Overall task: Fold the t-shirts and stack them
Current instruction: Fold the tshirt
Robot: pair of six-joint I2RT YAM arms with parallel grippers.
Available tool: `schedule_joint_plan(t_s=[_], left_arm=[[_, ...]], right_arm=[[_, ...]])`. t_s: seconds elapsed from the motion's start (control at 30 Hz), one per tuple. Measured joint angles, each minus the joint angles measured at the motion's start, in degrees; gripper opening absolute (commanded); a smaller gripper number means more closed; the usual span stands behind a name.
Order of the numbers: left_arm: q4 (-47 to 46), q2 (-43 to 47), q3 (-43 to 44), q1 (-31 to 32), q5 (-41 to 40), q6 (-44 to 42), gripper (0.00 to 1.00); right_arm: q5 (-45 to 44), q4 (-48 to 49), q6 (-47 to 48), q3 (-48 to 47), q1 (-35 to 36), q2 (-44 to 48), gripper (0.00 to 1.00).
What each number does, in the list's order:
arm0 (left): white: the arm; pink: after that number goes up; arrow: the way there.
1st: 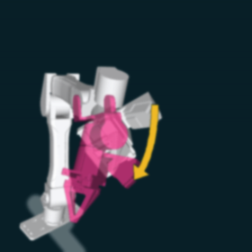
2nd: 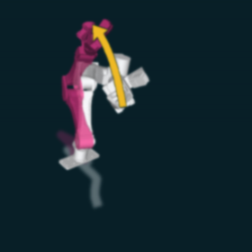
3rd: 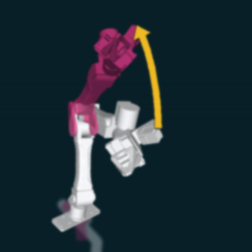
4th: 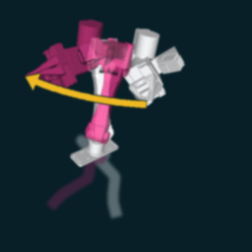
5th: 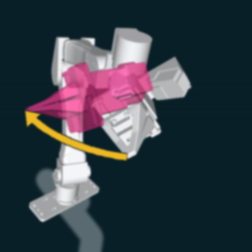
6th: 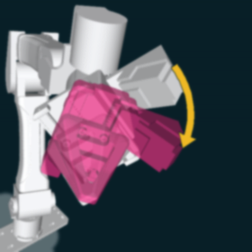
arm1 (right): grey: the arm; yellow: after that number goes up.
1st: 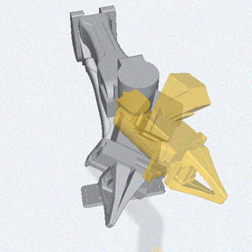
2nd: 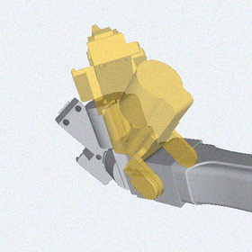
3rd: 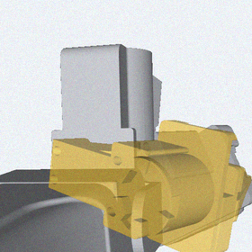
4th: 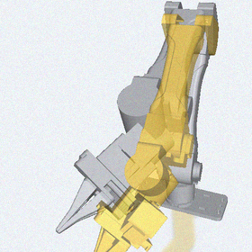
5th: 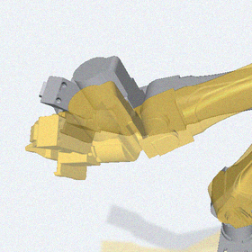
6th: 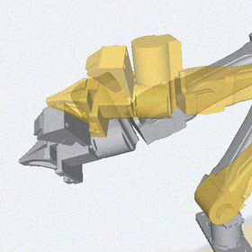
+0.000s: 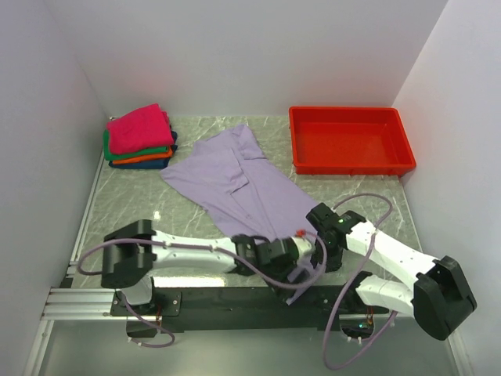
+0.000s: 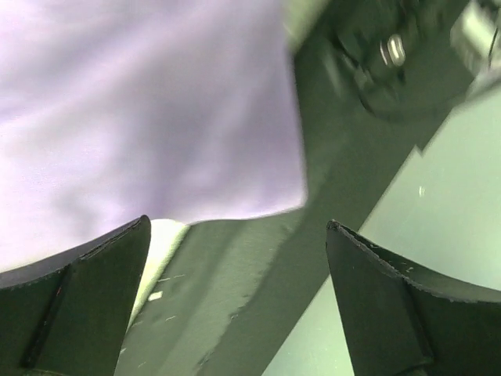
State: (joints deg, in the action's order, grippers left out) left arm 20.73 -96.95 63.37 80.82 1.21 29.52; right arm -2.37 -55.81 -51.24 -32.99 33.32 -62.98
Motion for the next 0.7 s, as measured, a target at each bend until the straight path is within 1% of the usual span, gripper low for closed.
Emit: schedule_joint_plan(t_s=[0.07,0.17,0.3,0.4,0.47,0.57,0.7], left_arm=[[1.5,2.3,0.4,-3.3,-0.9,1.0,0.99],[2.9,4.5,1.5,-8.4,-2.9,1.8,0.99],[4.1,7.4,1.6,-19.4,-4.8,2.7,0.99],[4.5,7.5,2.2,-28.9,-5.6,3.1,0.99],[5.1,5.8,4.0,-34.9,-6.0,3.3,0.99],[5.4,1.2,8.0,-42.0,-5.7,3.2,0.99],[5.8,-6.8,14.6,-47.9,-5.0,2.8,0.99]], right_arm=[[-0.3,-1.3,0.3,-1.6,0.0,0.8,0.55],[-0.9,-2.5,0.9,-4.8,0.0,1.5,0.56],[-1.1,-2.6,2.7,-9.2,0.0,1.5,0.55],[-1.0,-2.0,4.1,-11.2,0.9,0.3,0.54],[-0.7,-0.9,5.3,-12.7,2.6,-1.3,0.54],[0.0,1.4,7.1,-15.2,6.5,-4.0,0.54],[1.2,5.5,10.4,-19.8,12.0,-10.3,0.53]])
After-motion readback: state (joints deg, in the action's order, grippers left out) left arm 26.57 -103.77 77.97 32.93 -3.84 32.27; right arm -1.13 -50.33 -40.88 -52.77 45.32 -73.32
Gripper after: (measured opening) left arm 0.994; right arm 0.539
